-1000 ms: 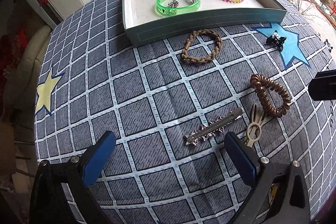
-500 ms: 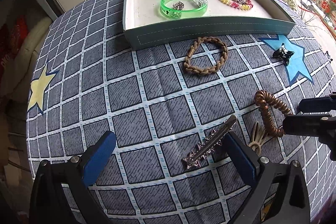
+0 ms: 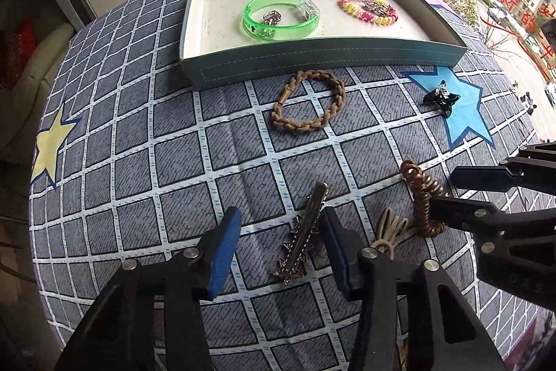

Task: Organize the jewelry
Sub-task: 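Grasp the silver spiked hair clip with the left tool while the right tool grasps the coiled hair tie, then lift the hair clip with the left tool while the right tool lifts the coiled hair tie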

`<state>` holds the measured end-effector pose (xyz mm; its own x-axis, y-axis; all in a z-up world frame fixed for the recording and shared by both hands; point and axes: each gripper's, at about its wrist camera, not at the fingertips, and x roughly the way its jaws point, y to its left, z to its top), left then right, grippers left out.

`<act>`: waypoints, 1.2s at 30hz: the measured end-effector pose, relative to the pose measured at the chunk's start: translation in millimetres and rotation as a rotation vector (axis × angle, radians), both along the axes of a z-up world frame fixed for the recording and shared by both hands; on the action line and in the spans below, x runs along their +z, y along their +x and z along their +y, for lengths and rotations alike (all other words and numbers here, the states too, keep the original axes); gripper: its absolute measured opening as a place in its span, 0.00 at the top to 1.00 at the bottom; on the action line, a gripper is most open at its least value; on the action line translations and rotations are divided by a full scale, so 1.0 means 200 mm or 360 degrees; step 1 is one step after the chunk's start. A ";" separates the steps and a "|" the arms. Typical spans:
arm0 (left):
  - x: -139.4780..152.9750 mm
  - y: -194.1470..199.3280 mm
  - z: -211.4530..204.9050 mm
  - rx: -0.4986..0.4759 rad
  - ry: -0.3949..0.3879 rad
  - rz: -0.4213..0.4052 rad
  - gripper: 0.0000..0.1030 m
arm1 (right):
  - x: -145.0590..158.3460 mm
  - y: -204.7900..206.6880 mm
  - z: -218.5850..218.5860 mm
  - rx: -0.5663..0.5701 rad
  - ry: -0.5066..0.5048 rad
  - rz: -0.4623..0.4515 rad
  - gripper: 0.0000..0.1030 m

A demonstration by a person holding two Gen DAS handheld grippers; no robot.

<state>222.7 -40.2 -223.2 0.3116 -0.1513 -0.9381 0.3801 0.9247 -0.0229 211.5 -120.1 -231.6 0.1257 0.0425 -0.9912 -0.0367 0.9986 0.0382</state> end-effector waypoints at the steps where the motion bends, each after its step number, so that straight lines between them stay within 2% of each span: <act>1: 0.00 0.00 0.00 -0.0011 -0.0001 -0.0001 0.54 | 0.00 0.00 0.02 0.0024 -0.0029 -0.0008 0.65; 3: 0.01 -0.01 -0.02 -0.0031 0.0006 -0.0003 0.64 | 0.00 -0.01 0.04 0.0064 -0.0086 -0.0022 0.68; 4: 0.01 -0.01 -0.03 -0.0037 0.0006 -0.0003 0.71 | 0.00 -0.01 0.05 0.0076 -0.0106 -0.0030 0.76; 6: 0.01 -0.02 -0.04 -0.0035 0.0020 -0.0009 0.72 | 0.00 -0.01 0.06 0.0070 -0.0106 -0.0038 0.87; 7: 0.01 -0.02 -0.05 -0.0032 0.0020 -0.0008 0.72 | 0.00 -0.01 0.05 0.0060 -0.0092 -0.0040 0.88; 11: 0.02 -0.03 -0.04 0.0008 -0.0008 0.0016 0.72 | 0.01 -0.03 0.01 0.0035 -0.0059 -0.0050 0.88; 18: 0.09 -0.09 0.06 0.0141 -0.0121 0.0040 0.72 | 0.06 -0.09 -0.17 -0.0081 0.0144 -0.0073 0.88; 26: 0.21 -0.15 0.07 0.0155 -0.0160 -0.0028 0.72 | 0.16 -0.17 -0.35 -0.0216 0.0300 -0.0088 0.88; 30: 0.23 -0.14 0.06 0.0166 -0.0154 -0.0029 0.72 | 0.20 -0.15 -0.41 -0.0244 0.0326 -0.0106 0.88; 36: 0.15 -0.12 0.05 0.0223 -0.0056 0.0007 0.72 | 0.21 -0.12 -0.40 -0.0247 0.0339 -0.0110 0.88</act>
<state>198.7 -30.5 -193.8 0.3280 -0.1396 -0.9343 0.2471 0.9673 -0.0578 188.4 -200.5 -189.1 0.2138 0.2242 -0.9508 0.1066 0.9621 0.2509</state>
